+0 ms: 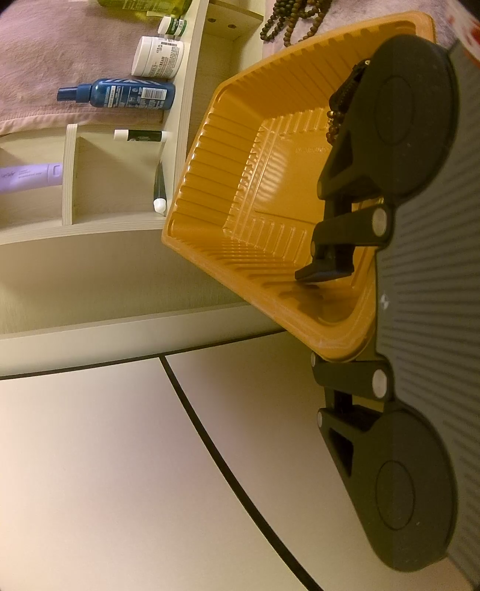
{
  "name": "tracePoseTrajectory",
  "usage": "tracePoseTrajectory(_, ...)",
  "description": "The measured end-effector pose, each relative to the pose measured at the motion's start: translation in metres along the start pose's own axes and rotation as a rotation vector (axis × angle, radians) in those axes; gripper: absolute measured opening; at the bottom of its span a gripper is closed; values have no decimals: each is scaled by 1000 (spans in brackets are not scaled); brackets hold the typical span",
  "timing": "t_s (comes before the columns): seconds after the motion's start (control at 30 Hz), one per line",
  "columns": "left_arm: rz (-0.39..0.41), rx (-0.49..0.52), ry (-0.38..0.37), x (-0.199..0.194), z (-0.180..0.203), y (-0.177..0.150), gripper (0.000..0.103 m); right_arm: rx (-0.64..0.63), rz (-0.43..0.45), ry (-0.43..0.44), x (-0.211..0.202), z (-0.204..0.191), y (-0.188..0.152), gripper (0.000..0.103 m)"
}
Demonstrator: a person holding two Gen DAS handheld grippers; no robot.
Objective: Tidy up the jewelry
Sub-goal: 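Return the right tool to the pile and grasp a brown bead bracelet, then lift the brown bead strand high and lower it into the orange tray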
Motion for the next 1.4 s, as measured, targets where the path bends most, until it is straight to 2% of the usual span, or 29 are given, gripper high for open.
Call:
tracePoseTrajectory(0.1,1,1,0,0,0,0,22,-13,36,-14,-7,-1,1,8)
tracePoseTrajectory(0.23,1,-1,0,0,0,0,22,64,111,4,-29,6,8,7)
tracePoseTrajectory(0.37,0,-1,0,0,0,-1,22,177,177,60,-54,17,16,7)
tracePoseTrajectory(0.57,1,-1,0,0,0,-1,22,324,205,188,-81,20,23,7)
tracePoseTrajectory(0.77,0,-3,1,0,0,-1,22,369,192,277,-94,9,19,7)
tracePoseTrajectory(0.97,1,-2,-1,0,0,0,22,391,128,258,-82,5,10,7)
tracePoseTrajectory(1.17,1,-3,-1,-1,0,1,22,364,226,272,-99,2,33,7)
tracePoseTrajectory(1.4,1,-2,-1,-2,0,1,22,355,345,261,-127,22,75,7)
Point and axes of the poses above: each gripper's, at about its wrist camera, not at the fingertips, and x roughly the way its jaws point, z to its right, y to its top, the point moved 3 cm from there along x, roughly the way its jaws point, and after that the axes turned 6 degrees about -z, right-handed, at the moved point
